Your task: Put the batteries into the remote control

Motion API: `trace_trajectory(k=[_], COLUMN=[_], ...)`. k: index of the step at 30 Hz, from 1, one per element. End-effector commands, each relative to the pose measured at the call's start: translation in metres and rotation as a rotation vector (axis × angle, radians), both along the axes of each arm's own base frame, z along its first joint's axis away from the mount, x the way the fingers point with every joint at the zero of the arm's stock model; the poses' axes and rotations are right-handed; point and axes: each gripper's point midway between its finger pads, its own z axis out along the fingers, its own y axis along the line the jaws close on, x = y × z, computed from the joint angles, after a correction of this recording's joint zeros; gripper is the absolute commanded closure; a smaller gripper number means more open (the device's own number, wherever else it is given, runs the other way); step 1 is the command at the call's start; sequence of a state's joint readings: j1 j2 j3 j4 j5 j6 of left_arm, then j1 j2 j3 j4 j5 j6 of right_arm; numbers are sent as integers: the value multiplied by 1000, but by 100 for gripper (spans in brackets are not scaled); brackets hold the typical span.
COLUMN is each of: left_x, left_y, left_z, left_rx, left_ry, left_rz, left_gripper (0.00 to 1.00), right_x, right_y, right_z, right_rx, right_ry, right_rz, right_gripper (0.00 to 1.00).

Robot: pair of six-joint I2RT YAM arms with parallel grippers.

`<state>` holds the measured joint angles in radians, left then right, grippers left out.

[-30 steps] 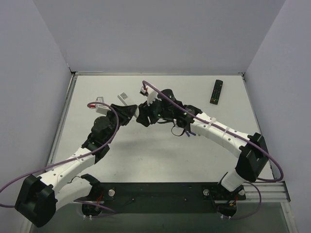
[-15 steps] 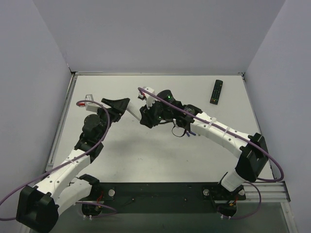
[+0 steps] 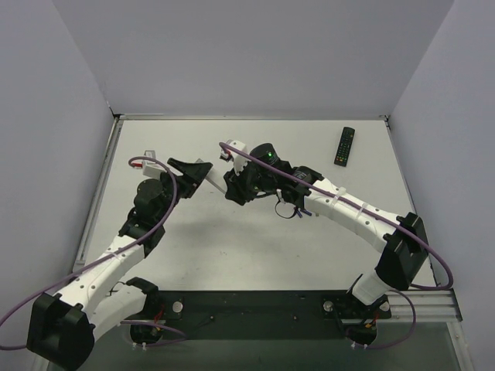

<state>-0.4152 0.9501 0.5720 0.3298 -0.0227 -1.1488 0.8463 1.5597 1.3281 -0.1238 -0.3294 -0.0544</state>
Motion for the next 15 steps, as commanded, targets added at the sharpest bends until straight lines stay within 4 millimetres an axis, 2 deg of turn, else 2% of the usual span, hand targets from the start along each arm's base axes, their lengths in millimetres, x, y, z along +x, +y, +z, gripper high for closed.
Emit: trace_trajectory(k=[1, 2, 4, 6, 8, 9, 10, 11, 12, 14, 15], left_x=[1, 1, 3, 4, 5, 6, 7, 7, 8, 7, 7], left_y=[-3, -4, -4, -5, -5, -5, -4, -3, -2, 0, 2], left_z=[14, 13, 13, 12, 10, 9, 4, 3, 10, 0, 6], left_rx=[-27, -31, -40, -52, -54, -53, -56, -74, -101, -128, -150], left_ry=[-18, -14, -20, -25, -38, -43, -54, -55, -93, -89, -116], left_rz=[-18, -18, -18, -18, -13, -7, 0, 12, 19, 31, 44], left_gripper=[32, 37, 41, 51, 63, 74, 80, 85, 96, 100, 100], right_x=[-2, -3, -5, -7, -8, -8, -7, -6, -5, -1, -2], right_y=[8, 10, 11, 13, 12, 13, 11, 10, 10, 6, 3], right_z=[43, 43, 42, 39, 36, 35, 31, 31, 32, 33, 33], right_rx=[86, 89, 92, 93, 92, 93, 96, 109, 125, 194, 218], right_ry=[-81, -79, -74, -62, -55, -49, -28, -17, -5, 82, 124], right_rz=[40, 48, 59, 75, 76, 71, 54, 39, 25, -37, -52], right_gripper=[100, 100, 100, 100, 100, 100, 100, 93, 75, 58, 48])
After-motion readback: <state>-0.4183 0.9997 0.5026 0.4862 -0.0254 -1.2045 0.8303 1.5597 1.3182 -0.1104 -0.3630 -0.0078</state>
